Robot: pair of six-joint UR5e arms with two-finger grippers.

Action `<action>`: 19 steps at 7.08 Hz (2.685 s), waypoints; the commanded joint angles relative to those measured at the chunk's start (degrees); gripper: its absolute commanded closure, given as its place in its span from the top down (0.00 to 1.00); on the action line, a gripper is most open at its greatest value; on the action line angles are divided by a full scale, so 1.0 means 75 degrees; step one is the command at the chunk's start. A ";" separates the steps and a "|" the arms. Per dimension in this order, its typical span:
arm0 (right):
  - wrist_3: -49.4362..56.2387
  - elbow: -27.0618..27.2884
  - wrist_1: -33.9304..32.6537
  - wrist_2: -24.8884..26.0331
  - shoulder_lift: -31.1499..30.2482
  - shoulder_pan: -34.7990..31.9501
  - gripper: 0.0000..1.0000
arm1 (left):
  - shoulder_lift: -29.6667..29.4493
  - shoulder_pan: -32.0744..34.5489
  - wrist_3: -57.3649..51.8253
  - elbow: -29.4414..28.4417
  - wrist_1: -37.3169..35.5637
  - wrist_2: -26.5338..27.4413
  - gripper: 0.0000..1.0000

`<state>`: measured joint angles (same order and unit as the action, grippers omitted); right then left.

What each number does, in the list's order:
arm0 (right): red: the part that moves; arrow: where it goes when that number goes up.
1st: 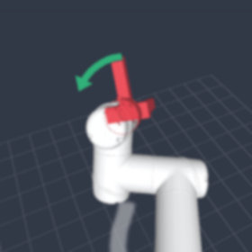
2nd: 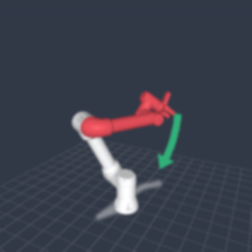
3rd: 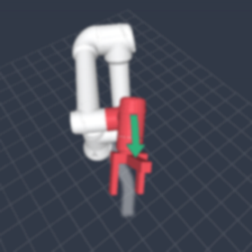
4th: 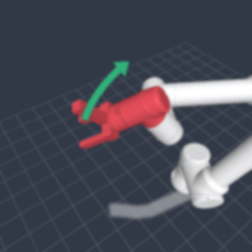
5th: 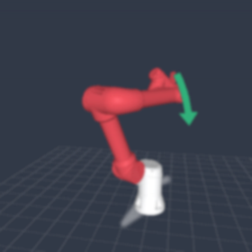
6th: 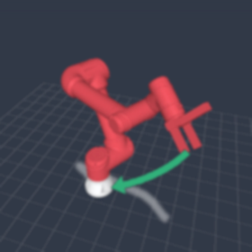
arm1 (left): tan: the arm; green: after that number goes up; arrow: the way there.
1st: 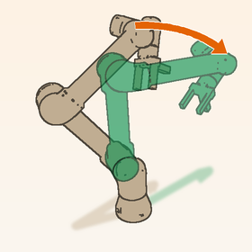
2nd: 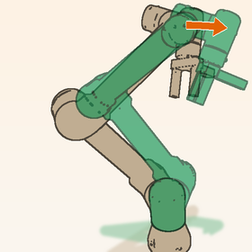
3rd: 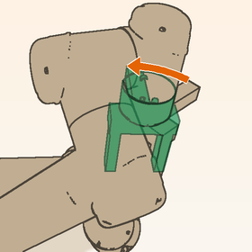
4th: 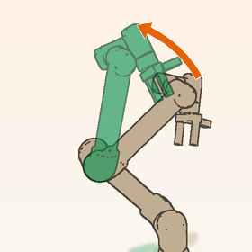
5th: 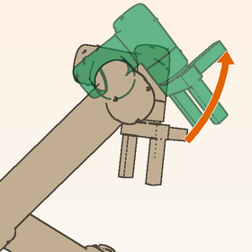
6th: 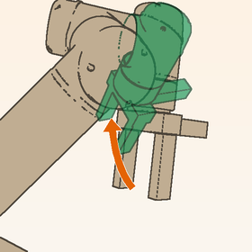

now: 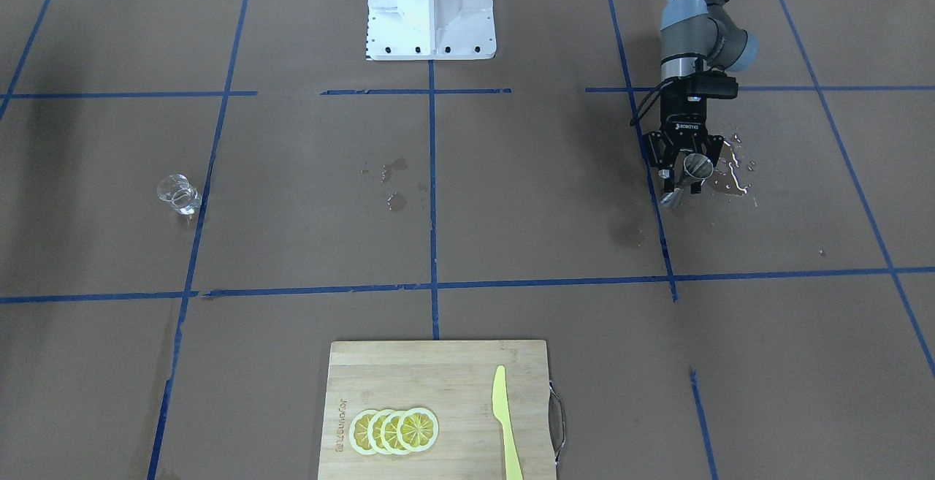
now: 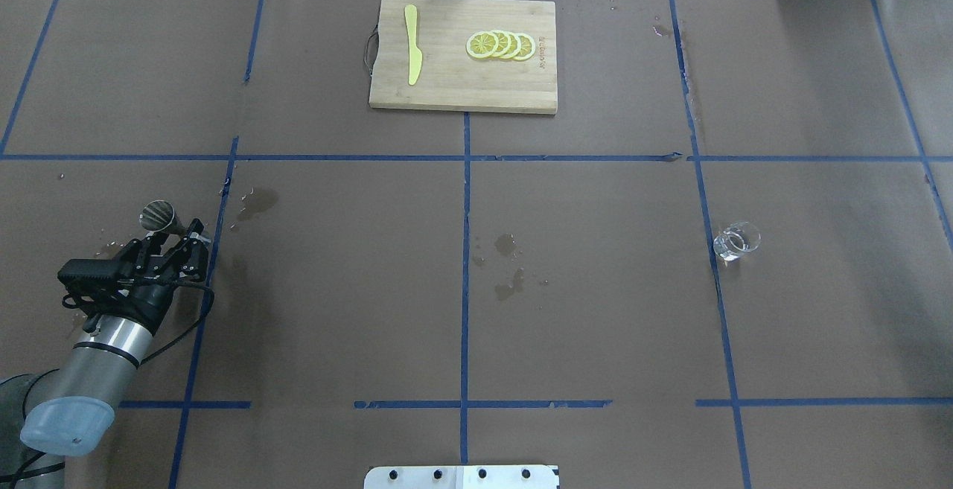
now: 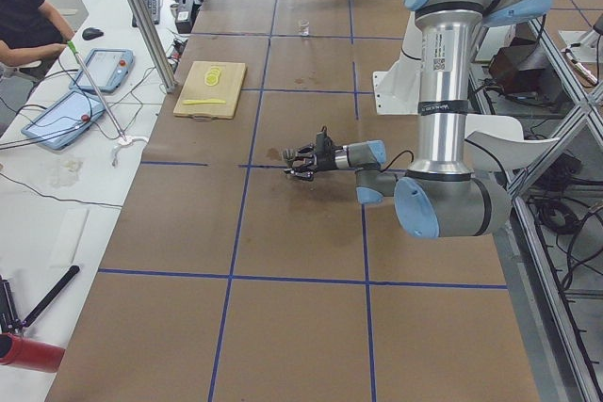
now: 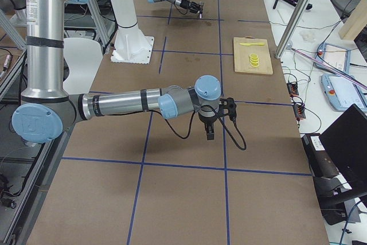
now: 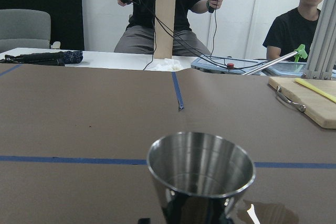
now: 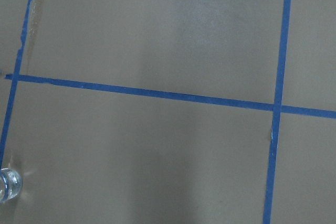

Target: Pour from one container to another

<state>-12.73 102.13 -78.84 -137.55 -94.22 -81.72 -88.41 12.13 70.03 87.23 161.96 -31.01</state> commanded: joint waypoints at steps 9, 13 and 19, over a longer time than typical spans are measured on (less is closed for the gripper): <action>-0.0013 0.0023 0.0012 0.0000 0.0082 0.0033 1.00 | 0.0011 0.0070 -0.0968 0.0510 0.0282 0.0338 0.00; -0.1962 0.0035 0.2533 0.0209 0.0106 0.1341 1.00 | -0.1239 0.0012 -0.2851 0.0498 0.1198 0.0338 0.00; -0.5824 0.1284 0.5754 0.4709 -0.0571 0.4747 1.00 | -0.1793 0.0105 -0.4157 0.0417 0.1152 -0.0176 0.00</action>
<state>-54.63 107.98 -36.26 -112.45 -96.24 -52.84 -101.28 12.48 40.57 90.41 170.70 -31.01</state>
